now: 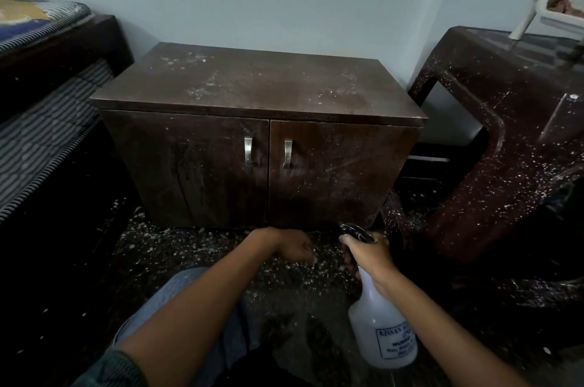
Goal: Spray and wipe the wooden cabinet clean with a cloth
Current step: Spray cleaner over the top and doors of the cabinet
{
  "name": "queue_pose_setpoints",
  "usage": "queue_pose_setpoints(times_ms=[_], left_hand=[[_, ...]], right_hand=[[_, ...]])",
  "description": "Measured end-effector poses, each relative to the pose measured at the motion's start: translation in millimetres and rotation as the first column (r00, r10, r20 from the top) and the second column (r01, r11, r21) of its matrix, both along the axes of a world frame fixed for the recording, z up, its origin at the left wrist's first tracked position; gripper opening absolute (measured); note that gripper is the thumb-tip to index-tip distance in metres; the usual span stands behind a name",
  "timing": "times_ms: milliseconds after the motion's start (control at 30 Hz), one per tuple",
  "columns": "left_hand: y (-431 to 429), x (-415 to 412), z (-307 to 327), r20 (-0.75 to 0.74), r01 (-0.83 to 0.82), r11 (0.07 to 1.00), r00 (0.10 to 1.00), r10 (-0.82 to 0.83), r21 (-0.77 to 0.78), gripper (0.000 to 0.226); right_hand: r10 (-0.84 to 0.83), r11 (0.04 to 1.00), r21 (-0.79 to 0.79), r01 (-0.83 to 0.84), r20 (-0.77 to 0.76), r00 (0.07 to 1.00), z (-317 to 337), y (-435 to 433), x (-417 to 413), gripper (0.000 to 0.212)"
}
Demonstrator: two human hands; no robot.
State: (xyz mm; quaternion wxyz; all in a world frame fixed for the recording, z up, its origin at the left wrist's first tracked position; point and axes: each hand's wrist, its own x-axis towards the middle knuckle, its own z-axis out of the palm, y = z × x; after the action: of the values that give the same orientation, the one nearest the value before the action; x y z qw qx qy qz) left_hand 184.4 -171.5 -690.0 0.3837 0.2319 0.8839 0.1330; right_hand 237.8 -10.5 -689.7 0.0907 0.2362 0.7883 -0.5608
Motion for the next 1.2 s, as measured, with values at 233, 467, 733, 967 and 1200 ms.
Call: queue_pose_setpoints(times_ms=[233, 467, 733, 967, 1200], left_hand=[[-2.8, -5.6, -12.3, -0.027, 0.005, 1.000, 1.000, -0.005, -0.024, 0.046], [-15.3, -6.3, -6.6, -0.031, 0.006, 1.000, 0.999, -0.006, -0.005, 0.042], [-21.5, -6.5, -4.8, -0.050, 0.013, 1.000, 0.999, -0.014, -0.020, 0.047], [-21.3, -4.4, 0.6, -0.072, 0.026, 0.995, 0.997, -0.033, -0.097, 0.048], [-32.1, -4.2, 3.6, -0.021, 0.024, 0.996, 0.999, -0.026, -0.089, 0.052]], right_hand=[[0.167, 0.982, -0.069, -0.174, -0.096, 0.981, 10.6, -11.2, -2.3, 0.020], [0.151, 0.988, 0.036, -0.147, -0.182, 0.972, 7.5, -26.8, -20.0, 0.024], [0.308, 0.934, -0.059, -0.352, -0.365, 0.879, 32.7, -40.1, -18.7, 0.011], [0.249, 0.950, -0.045, -0.309, -0.488, 0.837, 37.4, -54.8, -26.2, 0.021], [0.332, 0.909, -0.016, -0.416, -0.574, 0.748, 46.3, -63.7, -26.5, 0.013]])
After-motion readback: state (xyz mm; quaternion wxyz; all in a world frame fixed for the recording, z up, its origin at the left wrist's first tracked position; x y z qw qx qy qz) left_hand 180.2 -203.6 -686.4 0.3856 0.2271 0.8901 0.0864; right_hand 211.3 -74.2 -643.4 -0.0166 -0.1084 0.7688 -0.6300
